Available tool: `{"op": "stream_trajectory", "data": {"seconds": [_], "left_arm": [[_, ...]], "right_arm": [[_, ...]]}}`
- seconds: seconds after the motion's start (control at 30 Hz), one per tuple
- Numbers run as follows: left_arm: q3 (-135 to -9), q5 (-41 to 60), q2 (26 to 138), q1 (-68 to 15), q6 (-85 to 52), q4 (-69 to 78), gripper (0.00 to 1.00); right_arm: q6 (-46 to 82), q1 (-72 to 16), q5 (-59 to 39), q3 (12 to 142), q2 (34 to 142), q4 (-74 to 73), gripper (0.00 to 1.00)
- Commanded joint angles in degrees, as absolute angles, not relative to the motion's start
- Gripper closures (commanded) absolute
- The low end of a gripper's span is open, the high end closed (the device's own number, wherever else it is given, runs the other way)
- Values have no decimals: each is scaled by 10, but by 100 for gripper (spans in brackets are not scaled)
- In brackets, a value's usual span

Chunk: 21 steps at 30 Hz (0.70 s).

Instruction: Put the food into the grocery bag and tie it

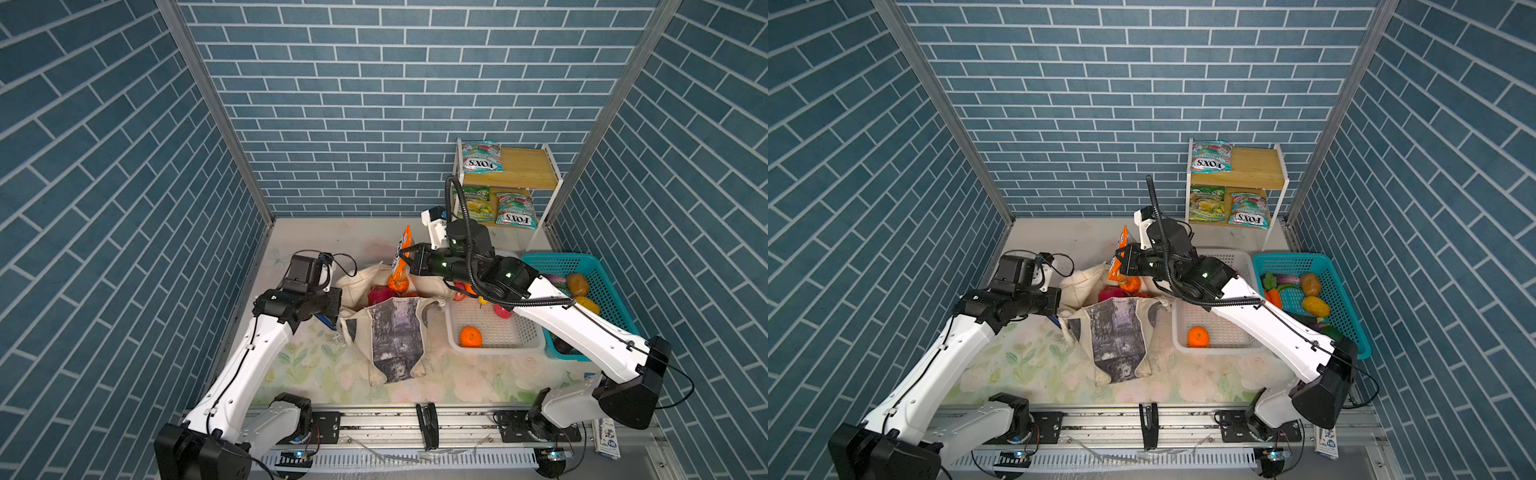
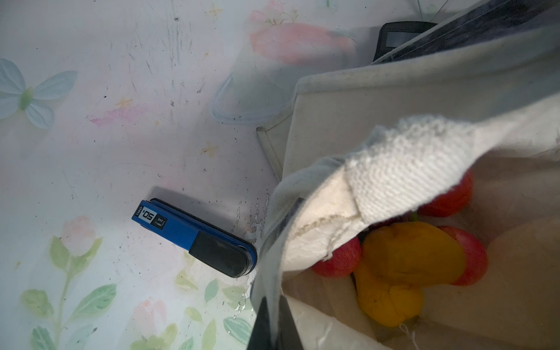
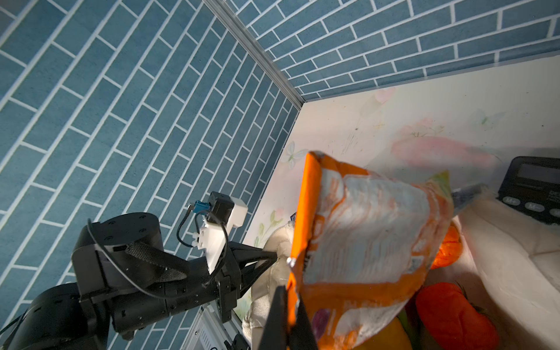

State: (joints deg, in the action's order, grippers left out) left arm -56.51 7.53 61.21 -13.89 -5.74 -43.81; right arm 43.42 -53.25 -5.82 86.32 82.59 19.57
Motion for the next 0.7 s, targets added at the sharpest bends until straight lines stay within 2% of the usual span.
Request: {"op": "stream_trajectory", "data": {"seconds": [0.0,0.67], "left_arm": [[-560,71,615,-135,-53,-439,95],[-557,75,609,-135,-53,-438,95]], "right_arm": [[408,-547,-64,875,822,165,100],[437,-611,0,813,781,218,100]]}}
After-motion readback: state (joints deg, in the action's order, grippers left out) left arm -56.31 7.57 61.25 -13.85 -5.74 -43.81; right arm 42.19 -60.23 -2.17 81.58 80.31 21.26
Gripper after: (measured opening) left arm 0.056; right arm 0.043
